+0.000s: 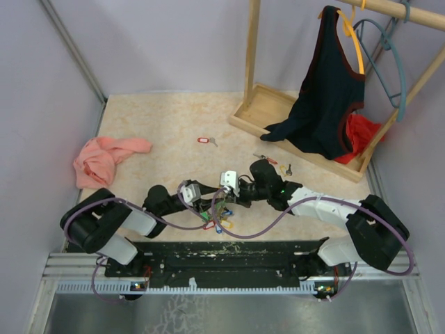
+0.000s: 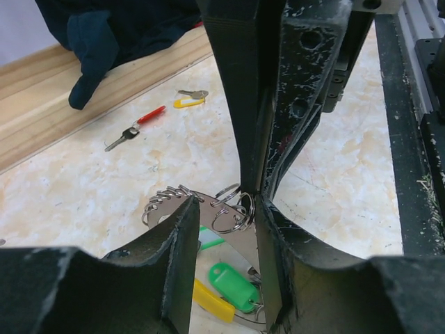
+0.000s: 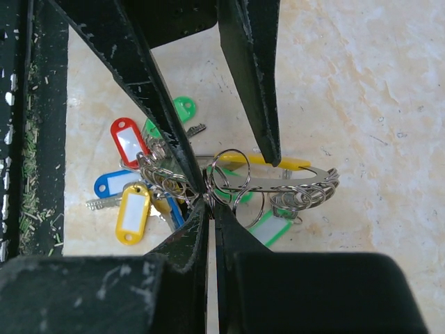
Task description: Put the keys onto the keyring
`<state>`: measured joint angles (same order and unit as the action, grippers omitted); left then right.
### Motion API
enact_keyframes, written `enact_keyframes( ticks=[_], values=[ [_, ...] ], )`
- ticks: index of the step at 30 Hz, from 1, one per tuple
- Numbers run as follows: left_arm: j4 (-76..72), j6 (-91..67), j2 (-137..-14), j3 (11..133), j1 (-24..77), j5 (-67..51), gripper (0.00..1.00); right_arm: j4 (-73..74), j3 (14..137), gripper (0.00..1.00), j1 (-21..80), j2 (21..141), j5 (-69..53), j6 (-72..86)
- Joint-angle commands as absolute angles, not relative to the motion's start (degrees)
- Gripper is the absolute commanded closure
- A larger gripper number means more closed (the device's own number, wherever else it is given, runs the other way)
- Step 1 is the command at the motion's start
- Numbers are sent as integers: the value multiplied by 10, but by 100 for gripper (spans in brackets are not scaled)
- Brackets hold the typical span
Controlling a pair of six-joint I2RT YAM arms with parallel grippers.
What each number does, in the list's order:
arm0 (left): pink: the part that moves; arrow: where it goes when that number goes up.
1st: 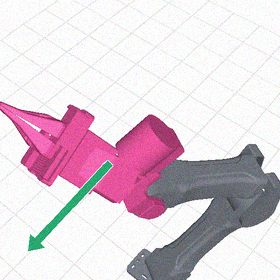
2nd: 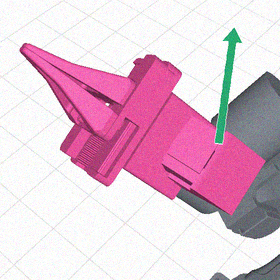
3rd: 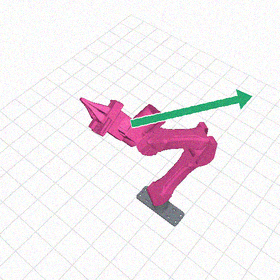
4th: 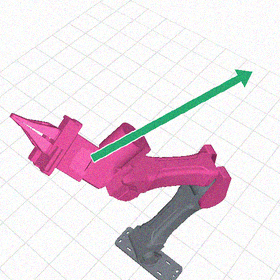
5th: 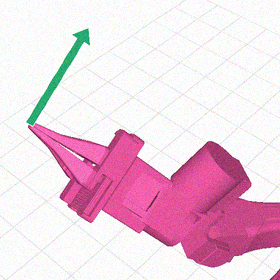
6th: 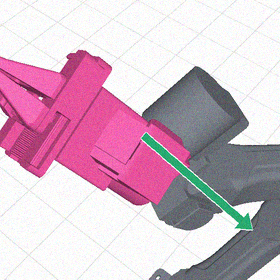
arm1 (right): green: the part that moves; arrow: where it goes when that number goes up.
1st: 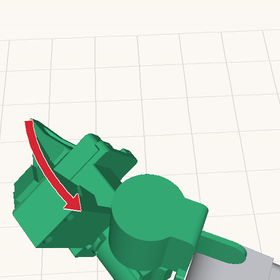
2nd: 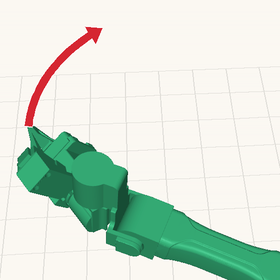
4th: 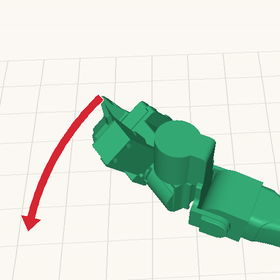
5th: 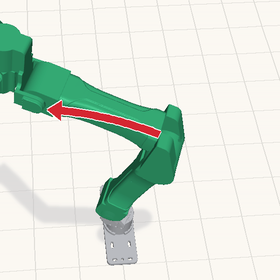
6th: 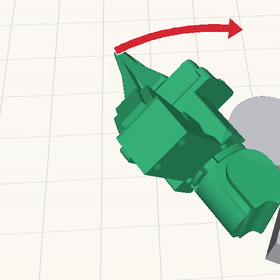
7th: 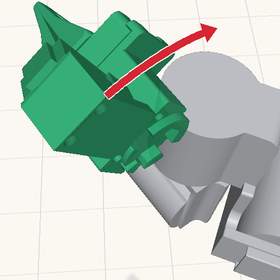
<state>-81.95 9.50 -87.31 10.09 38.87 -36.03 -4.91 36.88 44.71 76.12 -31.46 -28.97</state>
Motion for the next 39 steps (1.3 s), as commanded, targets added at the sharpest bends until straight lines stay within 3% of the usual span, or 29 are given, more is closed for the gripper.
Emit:
enact_keyframes(
  ticks=[1,11,23,28,39],
  values=[
    [-805,95,-880,112,388,-307,57,-75,398,100,443,738,-340,-295],
    [-725,51,-815,96,386,-93,63,-82,391,100,443,730,-334,-292],
    [-781,74,-794,49,386,-294,65,-90,386,100,444,729,-334,-292],
    [-828,86,-830,61,385,-318,67,-89,383,100,444,724,-342,-292],
    [-787,122,-851,104,382,-372,67,-87,385,100,444,728,-346,-295]
  ],
)
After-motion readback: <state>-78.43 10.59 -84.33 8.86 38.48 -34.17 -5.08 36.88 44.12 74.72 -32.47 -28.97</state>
